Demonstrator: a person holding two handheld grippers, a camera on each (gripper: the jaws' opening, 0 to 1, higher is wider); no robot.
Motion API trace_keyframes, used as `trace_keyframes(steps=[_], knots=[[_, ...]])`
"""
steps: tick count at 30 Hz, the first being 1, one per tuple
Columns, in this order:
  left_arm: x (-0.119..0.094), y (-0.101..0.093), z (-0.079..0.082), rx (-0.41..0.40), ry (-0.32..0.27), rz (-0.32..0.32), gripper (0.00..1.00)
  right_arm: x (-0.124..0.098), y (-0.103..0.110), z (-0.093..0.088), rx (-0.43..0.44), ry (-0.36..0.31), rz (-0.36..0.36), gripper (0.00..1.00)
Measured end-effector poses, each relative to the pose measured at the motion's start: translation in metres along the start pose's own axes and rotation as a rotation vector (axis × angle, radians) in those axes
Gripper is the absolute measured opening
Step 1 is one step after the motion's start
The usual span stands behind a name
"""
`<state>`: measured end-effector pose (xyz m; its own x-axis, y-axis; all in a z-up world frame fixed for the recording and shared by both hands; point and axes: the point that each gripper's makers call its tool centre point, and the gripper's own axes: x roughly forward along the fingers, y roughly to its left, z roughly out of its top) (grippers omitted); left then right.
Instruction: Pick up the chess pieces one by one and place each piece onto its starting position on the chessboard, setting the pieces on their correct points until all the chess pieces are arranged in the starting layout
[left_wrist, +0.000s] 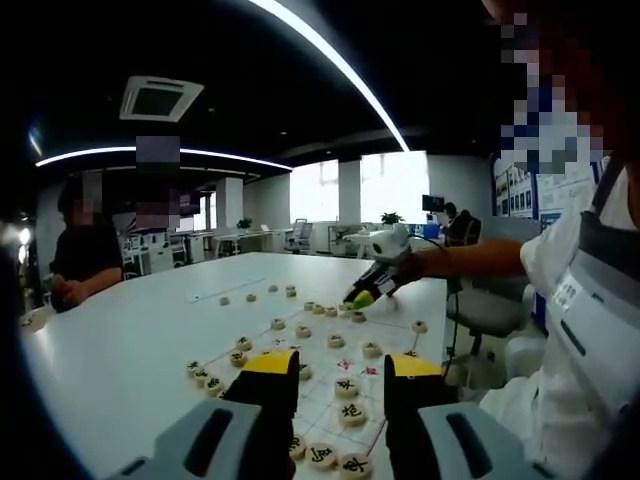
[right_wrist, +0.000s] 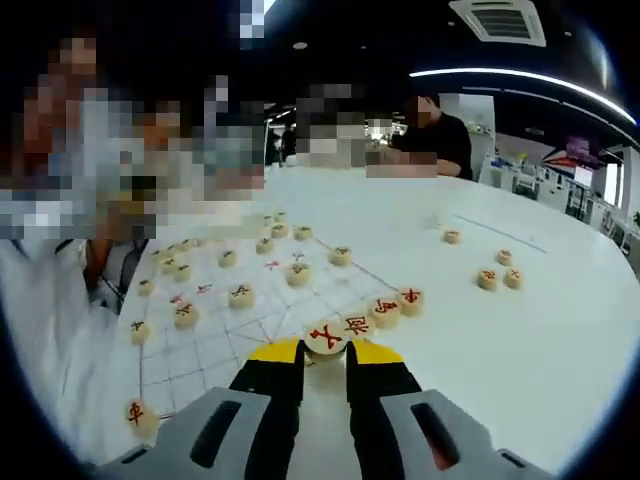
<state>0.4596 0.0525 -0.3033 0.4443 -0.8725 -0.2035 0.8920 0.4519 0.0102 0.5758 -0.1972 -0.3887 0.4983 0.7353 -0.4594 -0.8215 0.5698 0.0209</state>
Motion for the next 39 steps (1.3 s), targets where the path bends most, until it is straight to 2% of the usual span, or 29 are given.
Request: trace_keyframes(steps=[3, 10, 24, 30, 35, 37, 39], knots=[[0.0, 0.0, 0.0, -0.001, -0.001, 0.0, 0.35, 0.004, 0.003, -0.002, -0.024, 0.022, 0.014, 0.18], [-0.002, 0.002, 0.0, -0.003, -0.003, 0.004, 0.35, 0.005, -0.002, -0.003, -0.021, 0.029, 0.005, 0.18], [-0.001, 0.002, 0.001, -0.005, -0.004, 0.005, 0.35, 0.002, -0.005, 0.001, 0.016, 0.005, -0.011, 0.2], [-0.001, 0.001, 0.001, -0.004, -0.004, 0.004, 0.35, 0.001, -0.007, 0.003, 0.024, -0.01, -0.018, 0.28], [-0.001, 0.002, 0.002, -0.006, -0.007, 0.004, 0.35, -0.001, -0.026, 0.01, 0.063, -0.046, -0.082, 0.34], [-0.001, 0.002, 0.002, -0.005, -0.007, 0.004, 0.35, -0.001, -0.031, 0.01, 0.064, -0.044, -0.103, 0.39], [-0.002, 0.001, 0.003, -0.004, -0.009, 0.003, 0.35, 0.0, -0.048, 0.008, 0.048, -0.03, -0.155, 0.42]])
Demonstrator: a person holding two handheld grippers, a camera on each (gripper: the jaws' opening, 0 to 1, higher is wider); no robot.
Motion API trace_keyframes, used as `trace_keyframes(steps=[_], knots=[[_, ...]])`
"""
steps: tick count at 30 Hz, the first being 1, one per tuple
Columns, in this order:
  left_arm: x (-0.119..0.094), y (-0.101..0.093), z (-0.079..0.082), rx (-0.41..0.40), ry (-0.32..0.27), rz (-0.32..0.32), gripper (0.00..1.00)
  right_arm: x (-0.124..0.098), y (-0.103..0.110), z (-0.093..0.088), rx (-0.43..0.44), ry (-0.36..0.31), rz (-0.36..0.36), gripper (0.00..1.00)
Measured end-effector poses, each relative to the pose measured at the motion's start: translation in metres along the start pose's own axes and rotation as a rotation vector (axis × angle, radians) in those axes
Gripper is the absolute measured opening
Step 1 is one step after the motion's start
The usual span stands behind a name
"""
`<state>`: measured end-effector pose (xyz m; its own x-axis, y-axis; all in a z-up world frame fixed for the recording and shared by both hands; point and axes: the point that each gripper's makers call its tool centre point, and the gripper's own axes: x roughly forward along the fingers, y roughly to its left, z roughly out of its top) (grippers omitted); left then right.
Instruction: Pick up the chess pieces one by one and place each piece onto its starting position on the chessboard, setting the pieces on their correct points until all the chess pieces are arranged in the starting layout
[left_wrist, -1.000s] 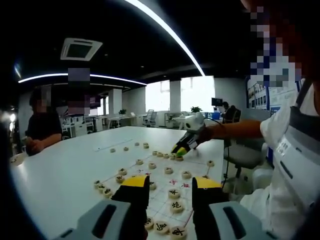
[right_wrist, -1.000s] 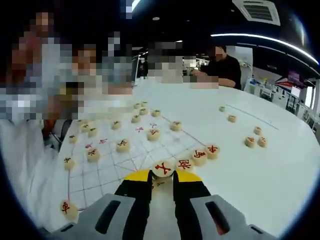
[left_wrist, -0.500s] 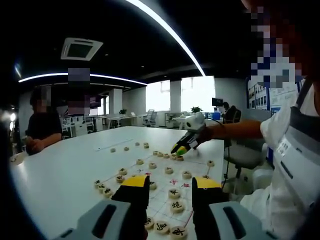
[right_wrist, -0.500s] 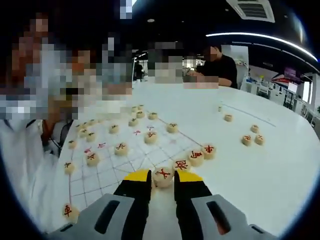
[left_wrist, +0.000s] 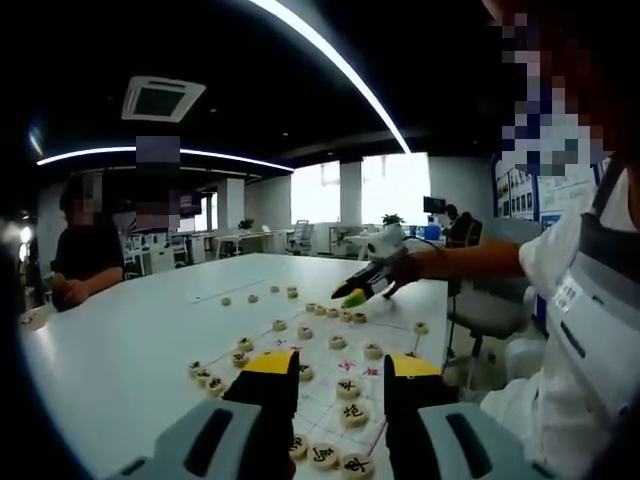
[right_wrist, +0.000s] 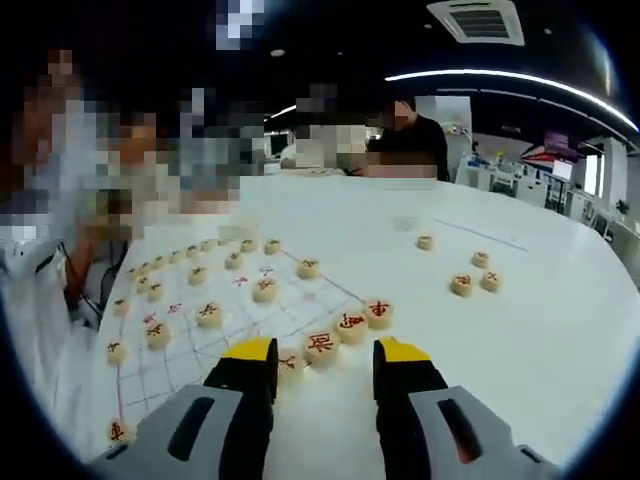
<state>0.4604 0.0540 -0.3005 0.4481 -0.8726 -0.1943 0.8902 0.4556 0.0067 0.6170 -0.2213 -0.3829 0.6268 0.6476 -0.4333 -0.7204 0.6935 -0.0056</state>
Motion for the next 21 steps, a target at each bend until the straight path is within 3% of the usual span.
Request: trace_keyframes(steps=[3, 10, 21], knots=[[-0.001, 0.001, 0.001, 0.003, -0.002, 0.006, 0.35, 0.004, -0.015, 0.004, 0.017, -0.015, -0.04, 0.42], [-0.002, 0.001, 0.003, 0.005, -0.01, 0.01, 0.35, 0.013, -0.08, 0.008, 0.112, -0.042, -0.252, 0.43], [-0.003, 0.0, 0.001, 0.007, -0.002, 0.001, 0.35, 0.033, -0.145, 0.003, 0.102, 0.008, -0.389, 0.41]])
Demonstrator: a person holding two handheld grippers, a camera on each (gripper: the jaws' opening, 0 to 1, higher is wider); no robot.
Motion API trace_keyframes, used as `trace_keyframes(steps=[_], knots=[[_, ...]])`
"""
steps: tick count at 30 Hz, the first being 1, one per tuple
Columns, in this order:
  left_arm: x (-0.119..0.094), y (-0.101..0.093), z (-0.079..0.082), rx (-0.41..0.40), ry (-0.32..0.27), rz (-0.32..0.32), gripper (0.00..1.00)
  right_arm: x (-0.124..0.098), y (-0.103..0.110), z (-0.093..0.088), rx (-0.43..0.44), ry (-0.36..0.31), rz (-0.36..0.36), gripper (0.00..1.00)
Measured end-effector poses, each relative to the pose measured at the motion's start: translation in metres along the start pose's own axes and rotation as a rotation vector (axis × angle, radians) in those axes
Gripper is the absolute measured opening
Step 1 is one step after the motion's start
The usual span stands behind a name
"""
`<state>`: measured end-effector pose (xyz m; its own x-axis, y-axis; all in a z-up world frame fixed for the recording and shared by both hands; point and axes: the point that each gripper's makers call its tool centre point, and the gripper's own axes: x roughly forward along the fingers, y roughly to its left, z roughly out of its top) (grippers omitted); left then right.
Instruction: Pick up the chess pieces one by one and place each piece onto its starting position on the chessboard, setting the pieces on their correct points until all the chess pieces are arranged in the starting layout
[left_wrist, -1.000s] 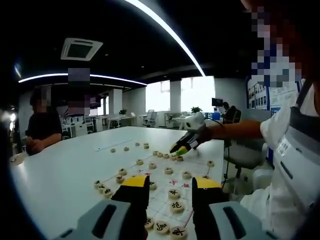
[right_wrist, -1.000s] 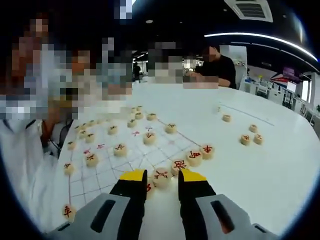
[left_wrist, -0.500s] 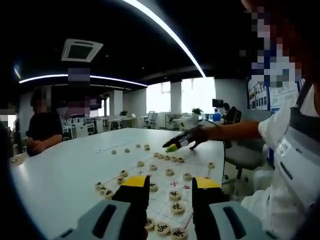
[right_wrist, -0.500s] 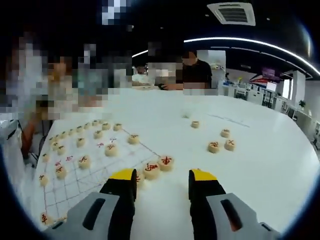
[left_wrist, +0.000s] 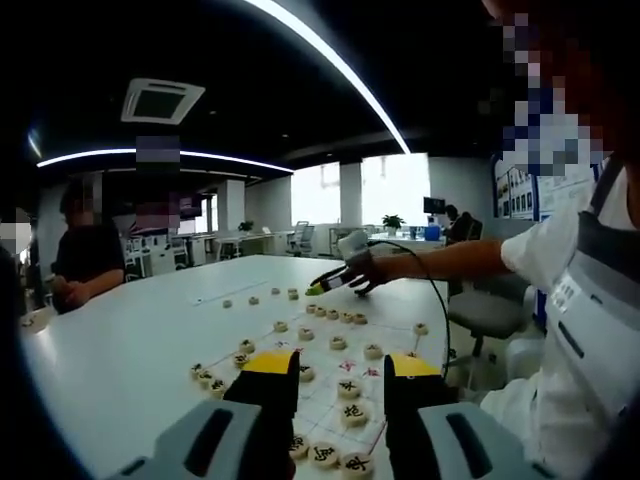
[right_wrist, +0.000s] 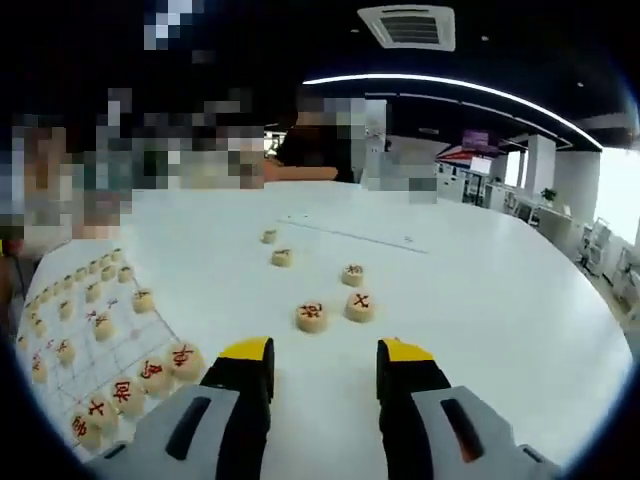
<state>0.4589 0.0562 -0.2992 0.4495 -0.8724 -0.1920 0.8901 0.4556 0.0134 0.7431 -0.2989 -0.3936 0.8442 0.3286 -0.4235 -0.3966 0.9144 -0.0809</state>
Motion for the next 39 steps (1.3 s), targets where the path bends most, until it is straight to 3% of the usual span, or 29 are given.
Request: trace_keyframes(steps=[7, 15, 22, 28, 35, 39], knots=[[-0.001, 0.001, 0.0, -0.002, -0.001, 0.005, 0.35, 0.025, -0.023, 0.008, -0.008, 0.004, -0.067, 0.4], [-0.001, 0.002, 0.0, -0.003, -0.001, 0.006, 0.35, 0.041, -0.03, 0.01, -0.018, 0.025, -0.098, 0.42], [-0.002, 0.003, 0.0, -0.006, -0.003, 0.009, 0.35, 0.045, -0.017, 0.012, -0.026, 0.028, -0.091, 0.39], [-0.001, 0.002, -0.001, -0.004, 0.0, 0.007, 0.35, 0.049, -0.015, 0.012, -0.013, 0.032, -0.106, 0.2], [-0.005, 0.007, 0.0, -0.006, -0.003, 0.026, 0.35, 0.043, -0.014, 0.013, -0.027, 0.029, -0.081, 0.19], [-0.004, 0.005, 0.001, -0.003, -0.005, 0.019, 0.35, 0.034, -0.01, 0.02, 0.008, -0.006, -0.057, 0.19]])
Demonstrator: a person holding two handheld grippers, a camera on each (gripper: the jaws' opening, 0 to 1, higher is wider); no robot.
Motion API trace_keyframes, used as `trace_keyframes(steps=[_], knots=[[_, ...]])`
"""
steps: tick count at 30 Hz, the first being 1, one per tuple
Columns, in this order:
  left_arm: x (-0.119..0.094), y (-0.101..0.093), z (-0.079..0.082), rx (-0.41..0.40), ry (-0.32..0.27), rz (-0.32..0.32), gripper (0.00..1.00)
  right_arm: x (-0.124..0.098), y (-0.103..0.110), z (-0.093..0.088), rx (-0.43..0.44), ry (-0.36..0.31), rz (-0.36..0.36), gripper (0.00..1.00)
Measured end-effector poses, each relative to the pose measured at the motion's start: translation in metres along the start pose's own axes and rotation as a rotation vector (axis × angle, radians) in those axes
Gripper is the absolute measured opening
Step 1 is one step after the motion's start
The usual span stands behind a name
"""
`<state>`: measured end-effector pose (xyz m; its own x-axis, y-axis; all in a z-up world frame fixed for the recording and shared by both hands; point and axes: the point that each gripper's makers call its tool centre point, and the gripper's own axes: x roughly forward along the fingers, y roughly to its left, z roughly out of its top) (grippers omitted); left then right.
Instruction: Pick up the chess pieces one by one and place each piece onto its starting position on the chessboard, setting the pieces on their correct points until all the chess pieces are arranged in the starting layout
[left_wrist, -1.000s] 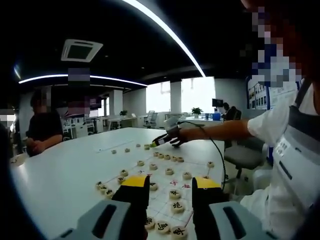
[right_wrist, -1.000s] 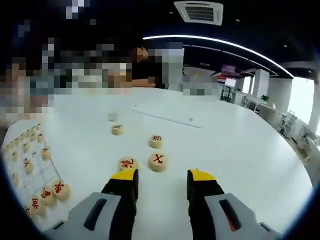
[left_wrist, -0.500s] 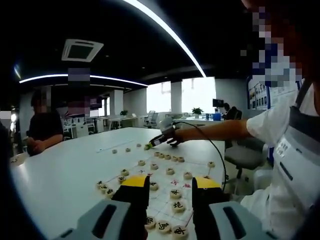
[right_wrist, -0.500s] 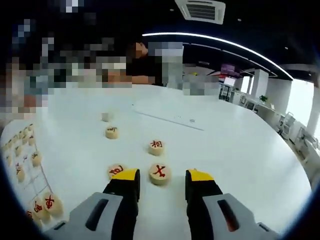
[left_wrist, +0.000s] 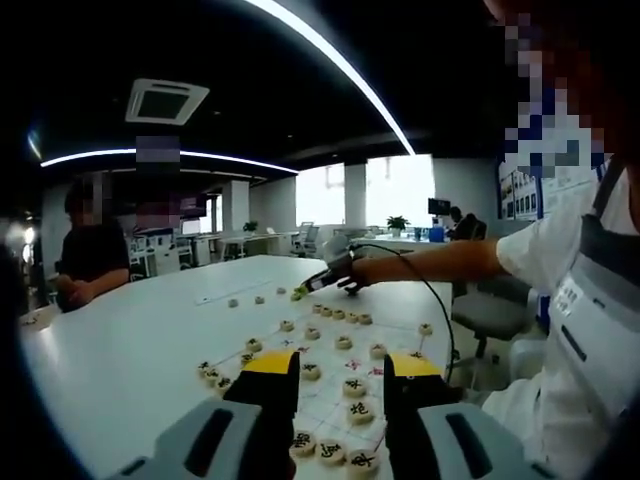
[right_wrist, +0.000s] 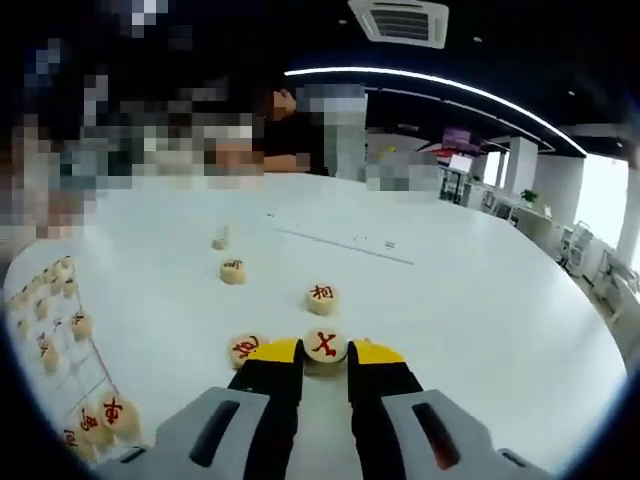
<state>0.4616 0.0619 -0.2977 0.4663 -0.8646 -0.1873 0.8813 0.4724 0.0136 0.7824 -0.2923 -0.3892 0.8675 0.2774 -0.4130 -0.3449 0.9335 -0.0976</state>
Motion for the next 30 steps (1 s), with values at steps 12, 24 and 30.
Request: trace_keyframes(steps=[12, 24, 30], knots=[[0.004, -0.005, 0.0, 0.001, 0.001, -0.013, 0.35, -0.068, 0.041, -0.007, 0.028, -0.065, 0.183, 0.19], [0.006, -0.008, 0.0, 0.006, 0.004, -0.02, 0.35, -0.151, 0.121, -0.034, -0.081, -0.069, 0.495, 0.19], [0.006, -0.008, -0.001, 0.004, 0.005, -0.023, 0.35, -0.184, 0.16, -0.052, -0.158, -0.042, 0.611, 0.19]])
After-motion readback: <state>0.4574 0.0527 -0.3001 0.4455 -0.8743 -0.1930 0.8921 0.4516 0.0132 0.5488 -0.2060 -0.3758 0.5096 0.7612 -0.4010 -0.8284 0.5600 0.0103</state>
